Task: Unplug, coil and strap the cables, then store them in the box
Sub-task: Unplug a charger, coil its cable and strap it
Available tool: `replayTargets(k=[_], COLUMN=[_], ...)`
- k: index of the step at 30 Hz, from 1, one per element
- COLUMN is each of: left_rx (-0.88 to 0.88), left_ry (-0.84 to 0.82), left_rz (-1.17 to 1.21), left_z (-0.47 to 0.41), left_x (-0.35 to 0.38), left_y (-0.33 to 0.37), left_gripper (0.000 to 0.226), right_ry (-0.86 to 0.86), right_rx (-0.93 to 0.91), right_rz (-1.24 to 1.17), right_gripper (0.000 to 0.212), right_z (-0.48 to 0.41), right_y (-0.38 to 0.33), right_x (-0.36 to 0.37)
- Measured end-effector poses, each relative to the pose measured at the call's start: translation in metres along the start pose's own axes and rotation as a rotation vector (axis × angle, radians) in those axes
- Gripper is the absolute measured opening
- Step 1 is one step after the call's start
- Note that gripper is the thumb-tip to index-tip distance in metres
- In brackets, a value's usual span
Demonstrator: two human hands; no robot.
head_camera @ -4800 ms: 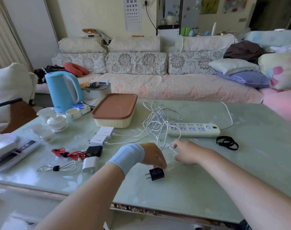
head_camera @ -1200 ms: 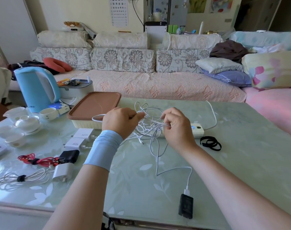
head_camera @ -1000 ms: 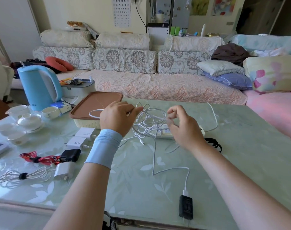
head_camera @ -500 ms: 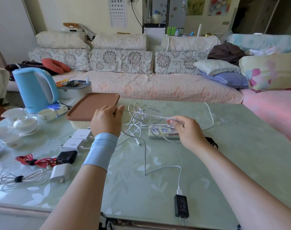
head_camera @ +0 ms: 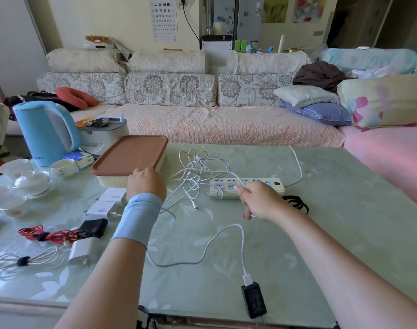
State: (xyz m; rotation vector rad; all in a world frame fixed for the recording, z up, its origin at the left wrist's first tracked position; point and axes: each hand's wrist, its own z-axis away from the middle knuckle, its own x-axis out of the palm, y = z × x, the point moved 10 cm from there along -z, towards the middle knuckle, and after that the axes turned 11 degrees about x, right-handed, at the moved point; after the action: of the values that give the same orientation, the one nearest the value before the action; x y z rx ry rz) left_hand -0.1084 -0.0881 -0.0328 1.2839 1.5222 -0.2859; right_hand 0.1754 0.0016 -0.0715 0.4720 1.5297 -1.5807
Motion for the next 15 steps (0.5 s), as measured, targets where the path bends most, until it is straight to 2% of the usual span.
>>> replayTargets(k=[1, 3, 5, 7, 10, 11, 12, 14, 15], left_rx=[0.021, 0.143, 0.389, 0.668, 0.934, 0.958, 0.910, 0.660, 0.533], left_ry=[-0.029, 0.020, 0.163, 0.268, 0.233, 0.194, 0.124, -0.102, -0.197], left_rz=[-0.069, -0.072, 0.069, 0.211, 0.245, 0.196, 0.114, -0.119, -0.230], left_z=[0.003, 0.008, 0.018, 0.034, 0.057, 0.061, 0.059, 0.044, 0.039], left_x=[0.003, -0.002, -0.023, -0.044, -0.043, -0.036, -0.027, 0.000, 0.010], left_y=[0.005, 0.031, 0.075, 0.121, 0.162, 0.168, 0.166, 0.143, 0.127], left_gripper=[0.027, 0.035, 0.048, 0.051, 0.054, 0.052, 0.049, 0.037, 0.027], right_ry=[-0.012, -0.023, 0.001, 0.009, 0.024, 0.033, 0.036, 0.013, -0.011], right_rx=[-0.029, -0.072, -0.098, -0.120, -0.116, -0.104, -0.096, -0.056, -0.044], right_rz=[-0.001, 0.095, 0.230, 0.283, 0.212, 0.173, 0.142, 0.130, 0.143], right_gripper=[0.042, 0.043, 0.042, 0.041, 0.043, 0.041, 0.036, 0.013, 0.010], right_z=[0.004, 0.011, 0.015, 0.014, 0.010, 0.008, 0.008, 0.006, 0.006], right_y=[-0.007, -0.020, -0.029, -0.033, -0.034, -0.032, -0.030, -0.023, -0.020], right_x=[0.003, 0.010, 0.015, 0.020, 0.019, 0.018, 0.016, 0.015, 0.017])
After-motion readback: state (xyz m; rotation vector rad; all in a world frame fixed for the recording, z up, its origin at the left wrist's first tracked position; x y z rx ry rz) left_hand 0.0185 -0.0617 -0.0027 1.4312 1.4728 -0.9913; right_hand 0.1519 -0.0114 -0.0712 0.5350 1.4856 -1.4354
